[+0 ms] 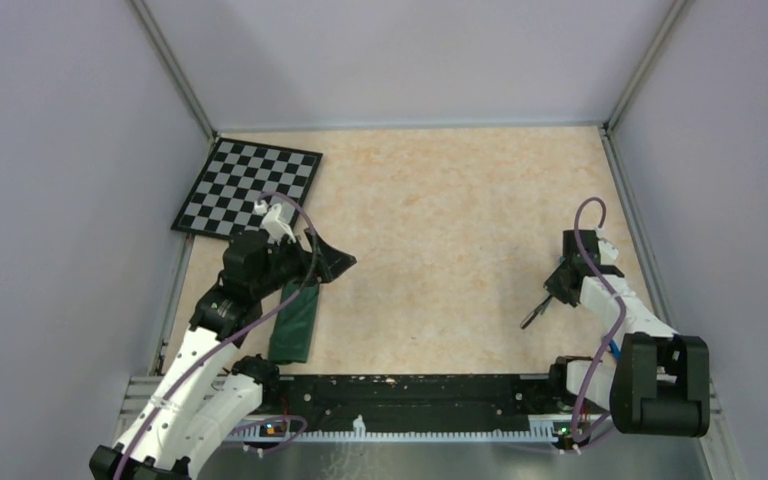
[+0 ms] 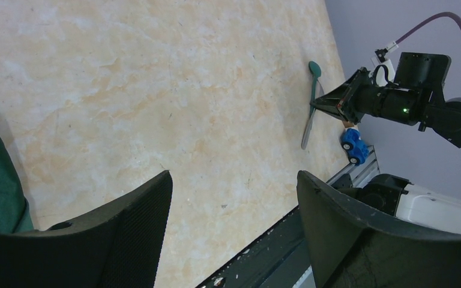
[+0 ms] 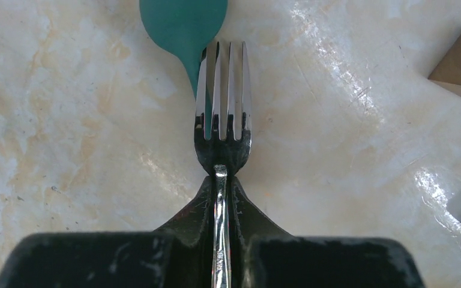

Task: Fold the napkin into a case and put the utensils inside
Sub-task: Pick up the fork from the corner of the board, then pass from the right arm to the left

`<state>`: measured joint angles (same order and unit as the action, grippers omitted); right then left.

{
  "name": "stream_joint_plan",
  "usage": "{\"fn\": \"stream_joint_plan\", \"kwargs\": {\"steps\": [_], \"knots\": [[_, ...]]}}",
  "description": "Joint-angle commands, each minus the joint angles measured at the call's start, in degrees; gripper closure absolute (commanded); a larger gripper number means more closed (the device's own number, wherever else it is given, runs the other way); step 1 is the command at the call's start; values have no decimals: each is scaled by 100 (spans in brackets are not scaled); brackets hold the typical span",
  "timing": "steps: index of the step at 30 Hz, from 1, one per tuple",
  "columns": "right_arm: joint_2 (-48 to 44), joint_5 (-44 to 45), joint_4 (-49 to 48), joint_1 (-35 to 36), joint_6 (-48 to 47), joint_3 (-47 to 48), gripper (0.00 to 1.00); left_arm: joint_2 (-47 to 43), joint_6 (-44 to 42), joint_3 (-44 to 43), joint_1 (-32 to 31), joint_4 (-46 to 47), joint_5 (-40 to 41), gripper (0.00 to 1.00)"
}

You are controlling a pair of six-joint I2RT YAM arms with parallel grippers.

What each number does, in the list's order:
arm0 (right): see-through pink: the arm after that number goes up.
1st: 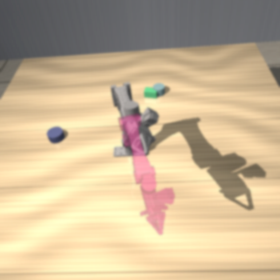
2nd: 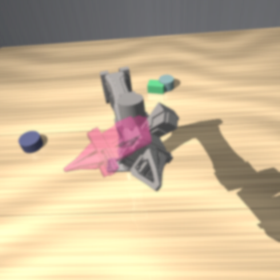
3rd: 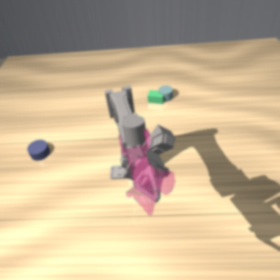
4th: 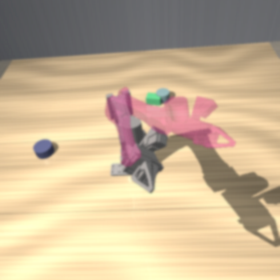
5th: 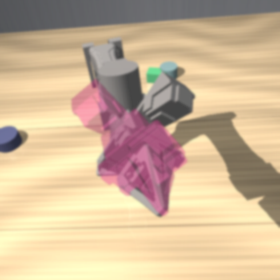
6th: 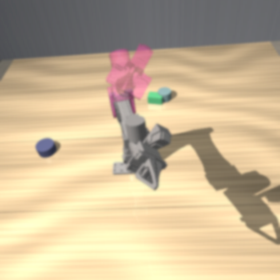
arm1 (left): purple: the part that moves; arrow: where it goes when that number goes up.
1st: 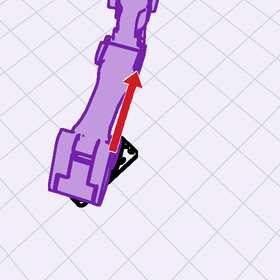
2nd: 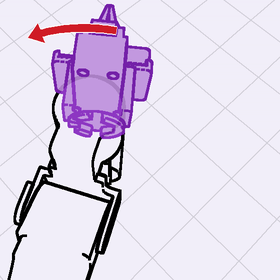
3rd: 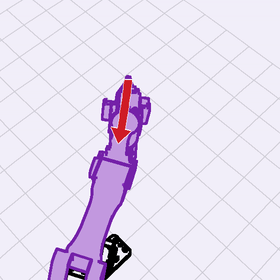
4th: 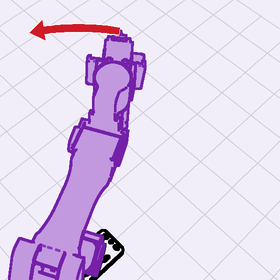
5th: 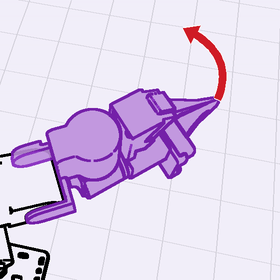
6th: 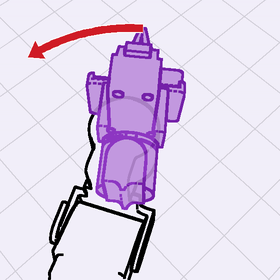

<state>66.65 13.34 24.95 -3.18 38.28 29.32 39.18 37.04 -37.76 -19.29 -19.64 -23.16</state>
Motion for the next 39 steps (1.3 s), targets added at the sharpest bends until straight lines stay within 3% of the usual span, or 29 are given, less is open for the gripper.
{"fn": "stream_joint_plan", "kwargs": {"steps": [1,5,12,14,16,19,23,27,34,39], "knots": [[-401,-49,191,-44,-198,162,100,69,52,-47,13,362,-117,19],[-846,-297,319,-10,-443,376,100,221,130,-48,13,453,-205,19],[-1141,-2055,-358,88,-1218,449,100,612,610,149,13,1003,-716,19],[-840,-3231,-804,87,-1498,428,100,748,792,253,14,1220,-932,19],[-471,-4971,-1838,254,-1517,255,100,894,976,352,13,1602,-1170,19],[119,-6494,-3203,1563,-1295,337,100,1130,1399,624,12,2572,-1683,20],[219,-6338,-4855,2972,-593,376,100,1366,1834,940,-55,3916,-2204,22],[495,-5861,-6960,3671,825,279,100,1011,2159,1391,-180,4848,-1834,25],[1876,-5875,-10358,4244,3050,615,100,419,2110,1558,-337,5374,-1433,22],[2518,-5707,-11116,4531,3532,922,100,468,1975,1334,-443,5067,-1131,21]]}}
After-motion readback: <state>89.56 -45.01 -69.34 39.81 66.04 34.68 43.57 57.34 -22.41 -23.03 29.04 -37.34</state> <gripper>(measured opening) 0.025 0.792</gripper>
